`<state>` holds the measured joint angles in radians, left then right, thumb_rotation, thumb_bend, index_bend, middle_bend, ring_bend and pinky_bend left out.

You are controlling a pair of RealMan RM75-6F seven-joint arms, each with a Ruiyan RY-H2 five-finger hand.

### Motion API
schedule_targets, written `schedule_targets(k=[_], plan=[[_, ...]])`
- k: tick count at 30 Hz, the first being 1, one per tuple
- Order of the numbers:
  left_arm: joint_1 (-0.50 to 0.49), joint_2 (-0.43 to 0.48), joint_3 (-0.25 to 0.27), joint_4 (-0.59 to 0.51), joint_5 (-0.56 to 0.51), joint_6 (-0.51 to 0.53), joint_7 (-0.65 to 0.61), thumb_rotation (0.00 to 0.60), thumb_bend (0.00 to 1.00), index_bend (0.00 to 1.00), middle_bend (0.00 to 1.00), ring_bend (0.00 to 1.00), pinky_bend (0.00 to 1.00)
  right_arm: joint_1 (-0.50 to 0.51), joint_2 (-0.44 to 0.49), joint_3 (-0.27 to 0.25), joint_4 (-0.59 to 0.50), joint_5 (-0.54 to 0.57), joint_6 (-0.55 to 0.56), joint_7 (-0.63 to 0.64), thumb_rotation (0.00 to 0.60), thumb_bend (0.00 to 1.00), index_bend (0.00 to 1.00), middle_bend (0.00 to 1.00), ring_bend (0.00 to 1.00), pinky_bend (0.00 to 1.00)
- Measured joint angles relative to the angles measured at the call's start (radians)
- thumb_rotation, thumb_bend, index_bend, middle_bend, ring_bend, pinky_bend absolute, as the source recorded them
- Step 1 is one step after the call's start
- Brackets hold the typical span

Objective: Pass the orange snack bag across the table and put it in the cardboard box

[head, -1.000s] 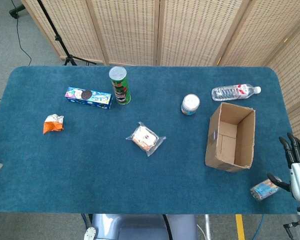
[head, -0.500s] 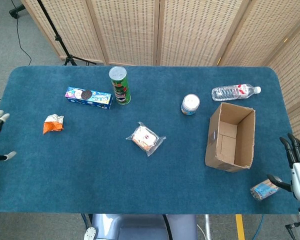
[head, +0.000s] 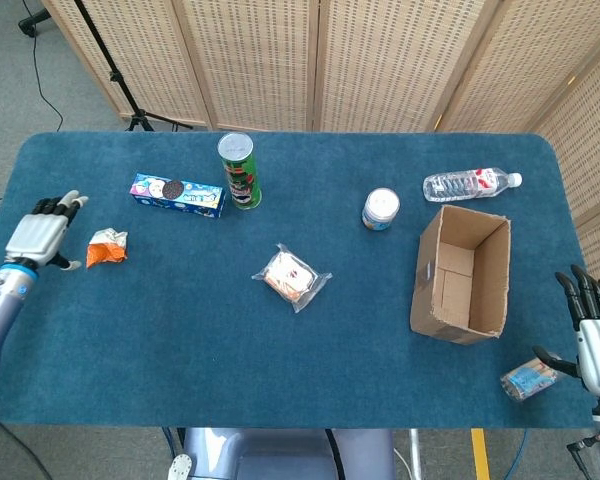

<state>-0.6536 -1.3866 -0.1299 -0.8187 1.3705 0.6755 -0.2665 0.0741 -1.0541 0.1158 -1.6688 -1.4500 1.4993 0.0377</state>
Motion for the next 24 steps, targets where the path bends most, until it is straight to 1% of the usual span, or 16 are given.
schedule_targets(k=[1, 4, 5, 7, 8, 9, 13, 15, 18, 22, 24], plan=[[-0.011, -0.014, 0.002, 0.013, 0.002, -0.01, -0.002, 0.6, 0.0, 0.0, 0.0, 0.0, 0.1, 0.0, 0.0, 0.001, 0.0, 0.002, -0.001, -0.002, 0.6, 0.0, 0.0, 0.0, 0.0, 0.0], [-0.034, -0.047, 0.013, 0.034, 0.013, -0.032, -0.003, 0.6, 0.0, 0.01, 0.0, 0.01, 0.17, 0.002, -0.002, 0.002, 0.0, 0.011, -0.009, -0.004, 0.6, 0.0, 0.0, 0.0, 0.0, 0.0], [-0.041, -0.061, 0.015, 0.043, 0.014, -0.039, -0.001, 0.6, 0.0, 0.04, 0.02, 0.04, 0.21, 0.004, -0.002, 0.002, 0.0, 0.012, -0.012, -0.002, 0.6, 0.0, 0.0, 0.0, 0.0, 0.0], [-0.052, -0.085, 0.018, 0.064, 0.015, -0.048, 0.001, 0.6, 0.02, 0.12, 0.09, 0.12, 0.28, 0.005, -0.002, 0.002, 0.001, 0.012, -0.016, 0.0, 0.6, 0.0, 0.0, 0.0, 0.0, 0.0], [-0.059, -0.102, 0.02, 0.08, 0.014, -0.054, 0.003, 0.6, 0.07, 0.2, 0.16, 0.18, 0.32, 0.006, -0.002, 0.002, 0.002, 0.013, -0.017, 0.002, 0.6, 0.0, 0.0, 0.0, 0.0, 0.0], [-0.064, -0.113, 0.021, 0.09, 0.012, -0.06, 0.004, 0.6, 0.14, 0.27, 0.23, 0.24, 0.35, 0.006, -0.001, 0.002, 0.002, 0.013, -0.017, 0.003, 0.6, 0.0, 0.0, 0.0, 0.0, 0.0], [-0.077, -0.139, 0.026, 0.115, 0.003, -0.08, 0.019, 0.6, 0.41, 0.56, 0.44, 0.41, 0.52, 0.006, 0.0, 0.004, 0.003, 0.017, -0.018, 0.011, 0.6, 0.0, 0.0, 0.0, 0.0, 0.0], [-0.076, -0.143, 0.027, 0.121, 0.003, -0.069, 0.027, 0.6, 0.48, 0.64, 0.5, 0.45, 0.56, 0.006, 0.001, 0.005, 0.004, 0.02, -0.019, 0.016, 0.6, 0.0, 0.0, 0.0, 0.0, 0.0], [-0.07, -0.144, 0.03, 0.122, 0.007, -0.034, 0.035, 0.6, 0.54, 0.69, 0.54, 0.49, 0.59, 0.006, 0.003, 0.007, 0.005, 0.023, -0.021, 0.026, 0.6, 0.0, 0.0, 0.0, 0.0, 0.0], [-0.056, -0.118, 0.038, 0.083, 0.035, 0.051, 0.036, 0.6, 0.54, 0.7, 0.55, 0.5, 0.6, 0.005, 0.007, 0.007, 0.003, 0.021, -0.021, 0.037, 0.6, 0.0, 0.0, 0.0, 0.0, 0.0], [-0.046, -0.093, 0.046, 0.039, 0.066, 0.121, 0.039, 0.6, 0.52, 0.7, 0.55, 0.5, 0.6, 0.005, 0.009, 0.006, 0.001, 0.019, -0.02, 0.04, 0.6, 0.0, 0.0, 0.0, 0.0, 0.0]])
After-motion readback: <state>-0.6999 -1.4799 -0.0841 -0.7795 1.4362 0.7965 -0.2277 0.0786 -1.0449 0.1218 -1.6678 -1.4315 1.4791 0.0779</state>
